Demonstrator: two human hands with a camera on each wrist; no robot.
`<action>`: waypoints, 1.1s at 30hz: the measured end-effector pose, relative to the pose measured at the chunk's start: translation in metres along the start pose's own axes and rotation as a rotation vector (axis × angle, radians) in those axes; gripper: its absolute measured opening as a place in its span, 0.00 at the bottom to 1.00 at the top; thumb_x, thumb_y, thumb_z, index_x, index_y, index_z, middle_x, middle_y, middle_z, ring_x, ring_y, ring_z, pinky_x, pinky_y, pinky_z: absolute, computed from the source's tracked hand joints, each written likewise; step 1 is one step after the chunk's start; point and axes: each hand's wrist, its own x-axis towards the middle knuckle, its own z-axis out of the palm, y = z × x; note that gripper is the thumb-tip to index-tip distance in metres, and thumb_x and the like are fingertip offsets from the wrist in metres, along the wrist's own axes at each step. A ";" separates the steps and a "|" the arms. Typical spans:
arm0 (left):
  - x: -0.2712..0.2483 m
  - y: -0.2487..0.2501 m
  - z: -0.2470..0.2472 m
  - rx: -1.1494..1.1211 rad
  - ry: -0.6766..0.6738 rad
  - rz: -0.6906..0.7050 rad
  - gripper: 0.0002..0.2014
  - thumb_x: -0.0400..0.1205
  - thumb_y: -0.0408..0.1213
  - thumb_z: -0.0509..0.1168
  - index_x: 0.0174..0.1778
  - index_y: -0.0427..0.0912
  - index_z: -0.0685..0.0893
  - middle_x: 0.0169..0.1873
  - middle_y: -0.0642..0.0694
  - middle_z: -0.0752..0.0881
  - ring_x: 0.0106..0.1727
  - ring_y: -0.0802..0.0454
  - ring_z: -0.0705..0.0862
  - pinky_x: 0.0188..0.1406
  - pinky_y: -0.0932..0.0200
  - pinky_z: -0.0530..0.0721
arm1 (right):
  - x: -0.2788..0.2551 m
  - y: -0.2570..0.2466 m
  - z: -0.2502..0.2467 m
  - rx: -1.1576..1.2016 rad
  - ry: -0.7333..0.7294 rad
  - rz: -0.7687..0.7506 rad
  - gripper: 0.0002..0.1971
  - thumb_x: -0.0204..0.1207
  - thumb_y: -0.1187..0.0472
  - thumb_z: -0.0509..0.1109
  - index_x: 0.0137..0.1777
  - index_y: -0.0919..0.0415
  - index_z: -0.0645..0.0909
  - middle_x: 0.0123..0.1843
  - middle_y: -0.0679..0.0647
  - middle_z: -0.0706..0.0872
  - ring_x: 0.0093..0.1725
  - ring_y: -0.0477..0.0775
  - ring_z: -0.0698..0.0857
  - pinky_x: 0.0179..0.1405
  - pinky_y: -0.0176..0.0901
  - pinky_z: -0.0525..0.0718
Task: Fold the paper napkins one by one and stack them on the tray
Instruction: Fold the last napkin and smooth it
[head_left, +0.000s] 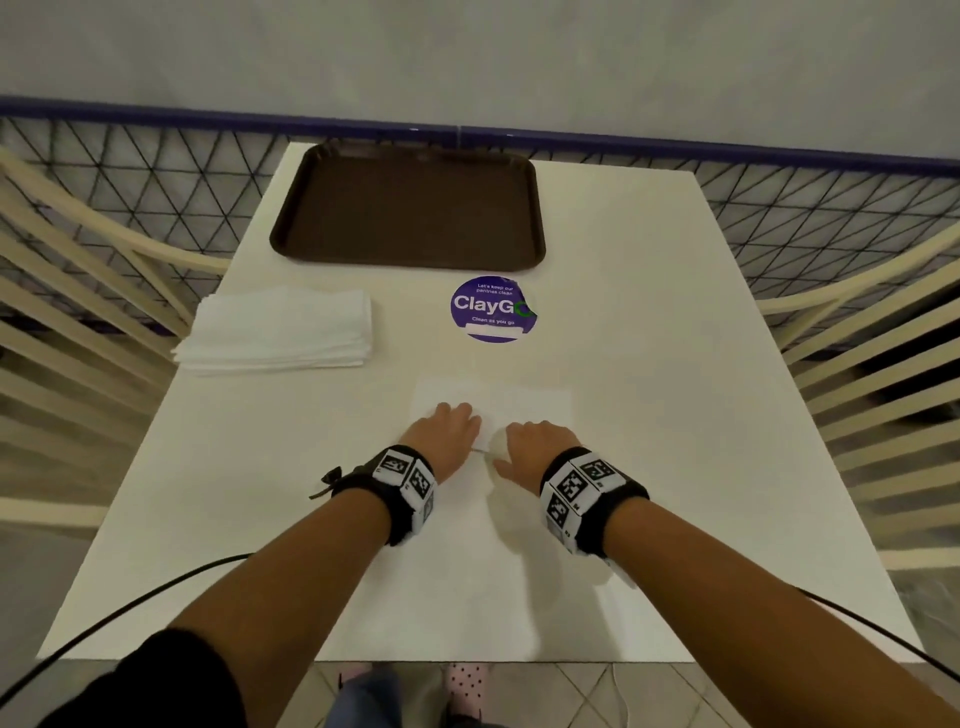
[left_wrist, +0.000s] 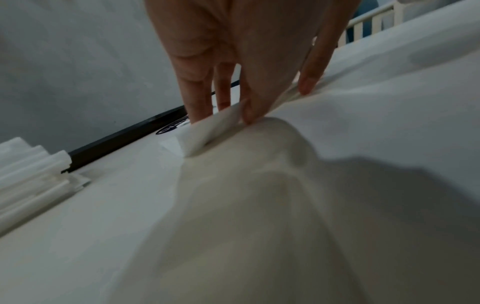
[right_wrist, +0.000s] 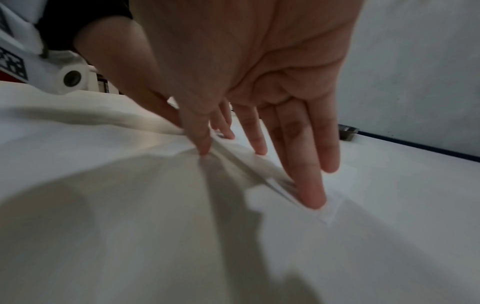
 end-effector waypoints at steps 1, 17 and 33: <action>-0.001 -0.001 -0.001 -0.007 -0.013 0.008 0.21 0.87 0.29 0.44 0.78 0.35 0.59 0.73 0.37 0.64 0.69 0.40 0.69 0.56 0.52 0.77 | 0.000 0.001 0.002 -0.018 0.014 0.001 0.17 0.84 0.55 0.54 0.66 0.65 0.73 0.63 0.58 0.82 0.62 0.60 0.82 0.60 0.50 0.76; -0.051 -0.182 -0.093 0.028 0.267 -0.178 0.25 0.87 0.29 0.46 0.81 0.47 0.55 0.77 0.43 0.68 0.73 0.44 0.72 0.68 0.50 0.73 | 0.031 -0.045 -0.158 -0.010 0.359 -0.106 0.22 0.81 0.72 0.52 0.75 0.61 0.65 0.68 0.63 0.78 0.65 0.65 0.79 0.60 0.54 0.78; -0.055 -0.281 0.032 -0.096 0.151 -0.098 0.35 0.82 0.18 0.48 0.82 0.44 0.45 0.83 0.46 0.46 0.82 0.50 0.52 0.79 0.57 0.55 | 0.128 -0.153 -0.113 0.024 0.224 -0.240 0.33 0.80 0.79 0.45 0.83 0.61 0.43 0.85 0.55 0.42 0.84 0.53 0.48 0.82 0.43 0.46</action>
